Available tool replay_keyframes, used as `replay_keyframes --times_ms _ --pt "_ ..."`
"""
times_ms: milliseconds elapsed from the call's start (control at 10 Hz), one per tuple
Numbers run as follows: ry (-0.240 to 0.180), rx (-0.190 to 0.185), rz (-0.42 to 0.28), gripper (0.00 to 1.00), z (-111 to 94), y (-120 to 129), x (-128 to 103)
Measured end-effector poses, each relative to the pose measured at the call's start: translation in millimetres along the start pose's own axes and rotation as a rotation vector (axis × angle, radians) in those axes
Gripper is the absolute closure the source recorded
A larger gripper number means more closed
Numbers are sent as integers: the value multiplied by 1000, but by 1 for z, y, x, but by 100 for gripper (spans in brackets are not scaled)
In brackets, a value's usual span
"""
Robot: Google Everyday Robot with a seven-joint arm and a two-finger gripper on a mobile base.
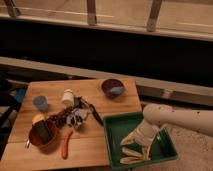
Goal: Place banana in metal cup
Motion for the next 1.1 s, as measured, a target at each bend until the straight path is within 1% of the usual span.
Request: replay_keyframes --times_ms 100,300,500,600,700,800,900,1100 --pt "8 2 -1 42 3 0 1" --pt "19 9 -5 63 7 0 2" --pt "13 6 -11 82 6 4 0" --pt "1 3 -17 93 3 6 -1" --pt "-18 -5 -24 98 -3 11 -4" --pt "-55 -17 -30 100 -17 17 -9" --pt "-94 -28 -37 100 -32 23 -15" --pt "-193 -57 -61 100 -70 42 -31"
